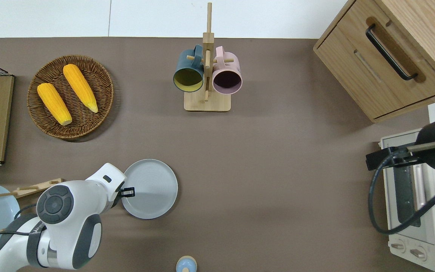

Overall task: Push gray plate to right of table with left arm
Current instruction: 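Push the gray plate across the table toward the toaster oven with the left gripper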

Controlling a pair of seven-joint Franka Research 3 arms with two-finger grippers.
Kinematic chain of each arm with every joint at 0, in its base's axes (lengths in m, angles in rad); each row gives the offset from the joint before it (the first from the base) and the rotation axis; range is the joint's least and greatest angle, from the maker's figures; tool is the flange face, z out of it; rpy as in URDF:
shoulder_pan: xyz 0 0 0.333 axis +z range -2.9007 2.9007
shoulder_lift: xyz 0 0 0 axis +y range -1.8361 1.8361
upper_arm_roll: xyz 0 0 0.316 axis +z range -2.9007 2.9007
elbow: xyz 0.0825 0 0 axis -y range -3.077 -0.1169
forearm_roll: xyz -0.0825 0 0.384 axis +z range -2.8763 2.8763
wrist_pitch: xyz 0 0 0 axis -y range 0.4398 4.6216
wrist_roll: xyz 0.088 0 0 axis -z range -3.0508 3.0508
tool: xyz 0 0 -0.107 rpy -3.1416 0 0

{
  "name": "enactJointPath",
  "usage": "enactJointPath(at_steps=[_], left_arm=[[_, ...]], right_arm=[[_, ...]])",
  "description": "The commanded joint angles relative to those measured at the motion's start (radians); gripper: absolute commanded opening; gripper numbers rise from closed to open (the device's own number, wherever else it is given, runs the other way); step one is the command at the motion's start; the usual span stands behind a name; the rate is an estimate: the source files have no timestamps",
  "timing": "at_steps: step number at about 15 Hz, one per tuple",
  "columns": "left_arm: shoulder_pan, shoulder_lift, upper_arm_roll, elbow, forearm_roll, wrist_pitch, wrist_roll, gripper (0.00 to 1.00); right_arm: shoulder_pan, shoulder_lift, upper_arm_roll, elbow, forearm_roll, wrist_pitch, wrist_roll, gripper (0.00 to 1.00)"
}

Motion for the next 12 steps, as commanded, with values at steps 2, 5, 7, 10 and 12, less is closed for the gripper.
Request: enactJointPath(at_steps=[2,5,7,10,12], left_arm=[[-0.090,0.055,0.001,0.030,0.000,0.022,-0.111,0.00],[-0.148,0.083,-0.001,0.041,-0.003,0.053,-0.183,0.00],[-0.174,0.121,-0.001,0.053,-0.003,0.088,-0.211,0.00],[-0.222,0.167,-0.002,0.090,-0.005,0.114,-0.263,0.00],[-0.260,0.183,-0.002,0.123,-0.005,0.114,-0.311,0.00]], right_arm=[[-0.019,-0.002,0.016,0.009,0.004,-0.016,0.013,0.983],[-0.020,-0.002,0.016,0.009,0.004,-0.016,0.012,0.983],[-0.020,-0.002,0.016,0.009,0.004,-0.016,0.013,0.983],[-0.019,-0.002,0.016,0.009,0.004,-0.016,0.013,0.983],[-0.019,-0.002,0.016,0.009,0.004,-0.016,0.012,0.983]])
